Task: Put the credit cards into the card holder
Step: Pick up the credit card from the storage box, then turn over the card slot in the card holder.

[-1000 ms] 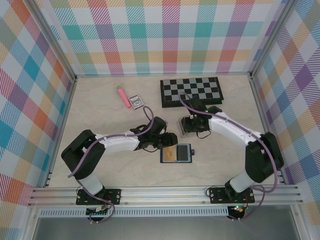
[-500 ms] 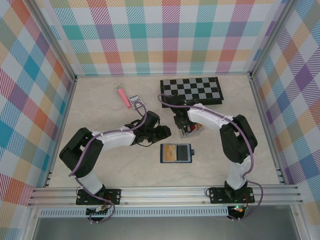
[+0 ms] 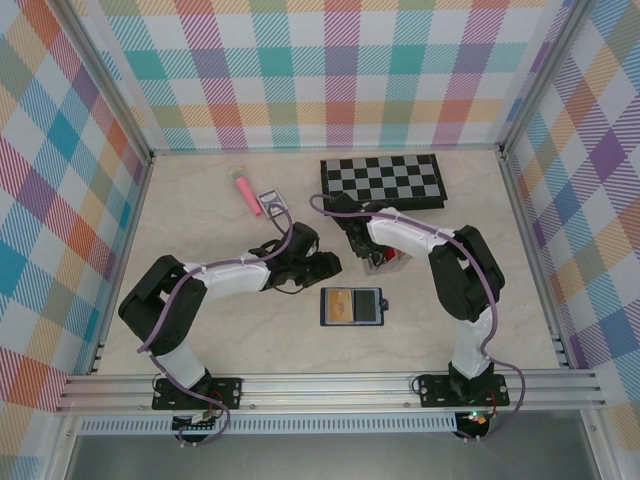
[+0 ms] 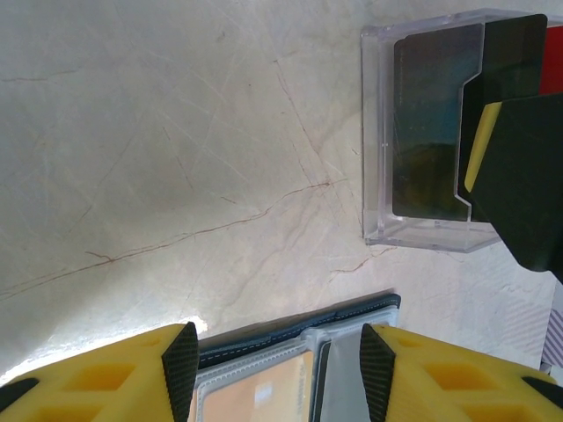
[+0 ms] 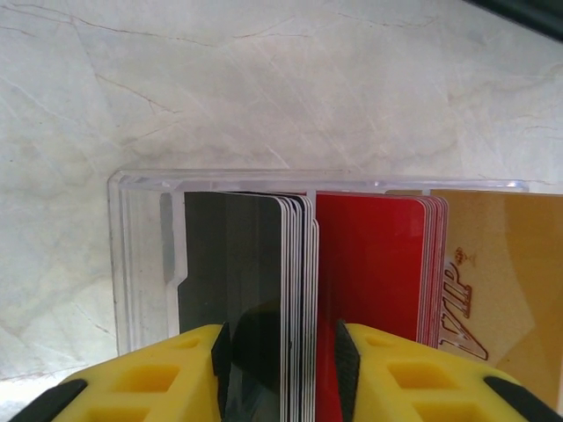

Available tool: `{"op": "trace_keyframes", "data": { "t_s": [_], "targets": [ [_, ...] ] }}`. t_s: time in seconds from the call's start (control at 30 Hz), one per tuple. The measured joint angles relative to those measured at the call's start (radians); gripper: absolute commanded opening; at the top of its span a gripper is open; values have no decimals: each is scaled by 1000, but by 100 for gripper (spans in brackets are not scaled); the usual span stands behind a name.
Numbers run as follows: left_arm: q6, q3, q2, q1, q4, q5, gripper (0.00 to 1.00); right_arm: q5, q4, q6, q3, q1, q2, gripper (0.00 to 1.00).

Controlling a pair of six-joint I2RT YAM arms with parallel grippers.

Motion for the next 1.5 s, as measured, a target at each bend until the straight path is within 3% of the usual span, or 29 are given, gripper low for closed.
{"op": "trace_keyframes", "data": {
  "t_s": [0.4, 0.57, 0.67, 0.87, 1.23, 1.5],
  "targets": [
    [0, 0, 0, 0, 0, 13, 53, 16, -3, -4, 0, 0, -12, 20],
    [0, 0, 0, 0, 0, 13, 53, 17, -7, -3, 0, 0, -28, 19],
    [0, 0, 0, 0, 0, 13, 53, 13, -9, -3, 0, 0, -41, 11],
    [0, 0, 0, 0, -2, 12, 53, -22, -21, 1, 0, 4, -93, 10],
    [17, -7, -8, 0, -72, -8, 53, -251, 2, 90, -175, 1, -402, 2],
    [17, -64, -56, 0, -101, -17, 53, -469, 79, 216, -468, -2, -655, 2]
  ]
}}
